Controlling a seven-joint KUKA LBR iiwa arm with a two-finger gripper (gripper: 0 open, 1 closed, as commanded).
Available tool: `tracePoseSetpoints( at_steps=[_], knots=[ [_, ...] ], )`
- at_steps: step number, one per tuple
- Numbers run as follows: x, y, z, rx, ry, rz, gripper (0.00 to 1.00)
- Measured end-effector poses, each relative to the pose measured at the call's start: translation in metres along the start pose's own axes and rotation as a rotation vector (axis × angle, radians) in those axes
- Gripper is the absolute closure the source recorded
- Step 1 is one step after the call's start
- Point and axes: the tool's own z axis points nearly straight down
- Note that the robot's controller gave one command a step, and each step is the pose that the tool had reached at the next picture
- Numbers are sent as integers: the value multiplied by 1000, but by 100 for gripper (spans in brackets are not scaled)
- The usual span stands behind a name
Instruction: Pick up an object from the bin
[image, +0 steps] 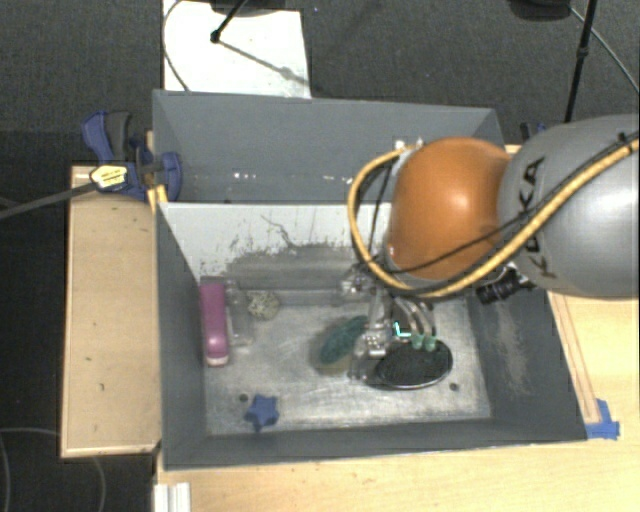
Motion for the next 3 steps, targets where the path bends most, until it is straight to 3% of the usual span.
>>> tracePoseSetpoints(
  at_steps=[1, 2, 3],
  knots=[
    [-64, -47, 137, -1, -10, -122, 0],
    [-65, -87, 133, -2, -11, -14, 0],
    [-4, -64, 133, -2, -16, 89, 0]
  ],
)
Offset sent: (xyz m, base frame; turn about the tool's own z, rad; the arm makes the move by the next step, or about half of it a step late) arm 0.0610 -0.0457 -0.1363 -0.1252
